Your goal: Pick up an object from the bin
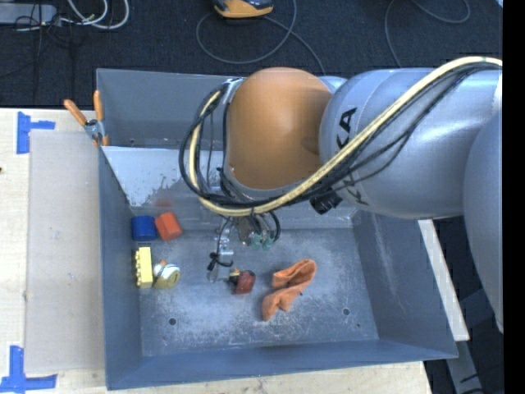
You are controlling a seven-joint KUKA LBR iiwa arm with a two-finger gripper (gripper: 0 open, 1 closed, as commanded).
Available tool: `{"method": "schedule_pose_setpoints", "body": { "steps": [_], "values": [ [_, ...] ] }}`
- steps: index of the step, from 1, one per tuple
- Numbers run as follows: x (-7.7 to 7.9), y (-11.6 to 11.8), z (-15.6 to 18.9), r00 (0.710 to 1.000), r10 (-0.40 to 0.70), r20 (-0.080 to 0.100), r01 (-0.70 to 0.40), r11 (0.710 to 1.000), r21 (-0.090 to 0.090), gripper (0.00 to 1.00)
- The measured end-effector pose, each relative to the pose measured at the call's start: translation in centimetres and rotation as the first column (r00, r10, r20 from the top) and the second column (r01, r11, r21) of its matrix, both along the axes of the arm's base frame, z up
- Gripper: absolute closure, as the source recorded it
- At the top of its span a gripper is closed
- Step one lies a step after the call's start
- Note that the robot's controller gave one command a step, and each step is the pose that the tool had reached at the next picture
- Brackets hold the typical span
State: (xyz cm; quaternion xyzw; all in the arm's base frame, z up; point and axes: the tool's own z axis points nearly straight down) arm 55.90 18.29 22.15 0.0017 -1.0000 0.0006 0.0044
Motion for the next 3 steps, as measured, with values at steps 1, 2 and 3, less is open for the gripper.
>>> {"method": "schedule_pose_setpoints", "body": {
  "steps": [1, 2, 3],
  "values": [
    [0.2, -0.1, 0.5, 1.0, -0.004, 0.007, 0.004, 1.0, 0.001, 0.0],
    [-1.1, -2.9, -2.2, 0.997, 0.07, 0.01, -0.07, 0.998, 0.003, 0.0],
    [-3.6, -8.7, -3.2, 0.994, 0.114, 0.003, -0.114, 0.994, 0.001, 0.0]
  ]
}}
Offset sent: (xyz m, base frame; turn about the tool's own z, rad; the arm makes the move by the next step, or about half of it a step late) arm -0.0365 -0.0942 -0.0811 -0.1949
